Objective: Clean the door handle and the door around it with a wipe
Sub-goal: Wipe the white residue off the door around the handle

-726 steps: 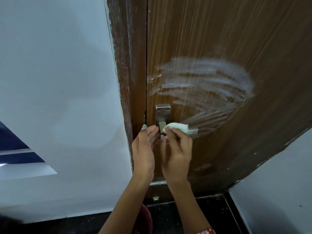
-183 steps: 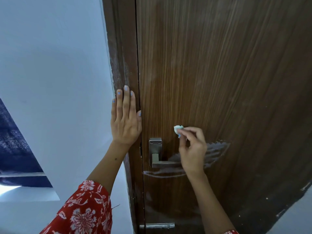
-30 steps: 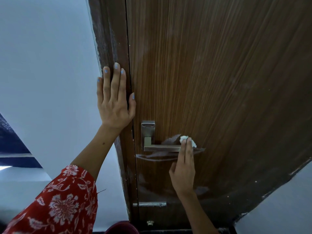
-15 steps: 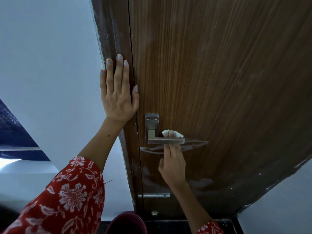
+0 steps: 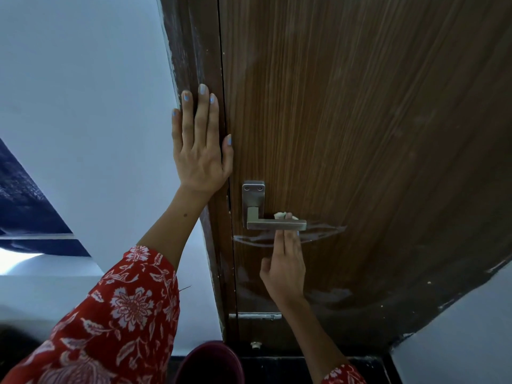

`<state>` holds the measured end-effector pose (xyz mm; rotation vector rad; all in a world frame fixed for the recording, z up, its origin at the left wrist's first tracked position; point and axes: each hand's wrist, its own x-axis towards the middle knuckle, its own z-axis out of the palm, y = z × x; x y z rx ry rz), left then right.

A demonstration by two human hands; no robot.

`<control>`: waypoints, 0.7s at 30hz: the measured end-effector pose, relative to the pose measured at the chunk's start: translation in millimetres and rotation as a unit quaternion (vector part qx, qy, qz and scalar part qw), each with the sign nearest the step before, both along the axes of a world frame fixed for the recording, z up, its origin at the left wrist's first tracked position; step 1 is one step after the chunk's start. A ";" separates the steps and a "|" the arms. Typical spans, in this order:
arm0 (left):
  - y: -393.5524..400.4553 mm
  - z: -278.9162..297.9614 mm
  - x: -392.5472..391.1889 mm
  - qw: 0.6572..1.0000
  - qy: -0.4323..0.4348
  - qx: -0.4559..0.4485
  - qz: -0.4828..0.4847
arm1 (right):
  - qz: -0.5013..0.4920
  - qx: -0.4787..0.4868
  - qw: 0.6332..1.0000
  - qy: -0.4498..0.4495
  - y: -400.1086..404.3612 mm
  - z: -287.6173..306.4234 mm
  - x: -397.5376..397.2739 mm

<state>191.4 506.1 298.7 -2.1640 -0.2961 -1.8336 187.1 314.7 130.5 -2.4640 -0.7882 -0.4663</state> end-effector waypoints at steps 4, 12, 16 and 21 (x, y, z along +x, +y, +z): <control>-0.6 -2.4 -2.4 1.000 0.013 -0.003 0.003 | 0.040 -0.065 0.997 -0.010 6.2 -4.4 -6.3; -1.8 -12.2 -2.3 1.000 0.017 -0.009 -0.001 | 0.045 -0.068 0.996 0.022 -2.9 -19.2 -1.6; -0.5 -13.1 -1.9 1.000 0.017 -0.007 -0.002 | 0.060 -0.107 0.992 0.018 -13.4 -30.5 2.2; -0.8 -12.7 -1.1 1.000 0.010 -0.004 0.003 | 0.068 -0.062 0.994 0.056 0.5 -33.8 -8.4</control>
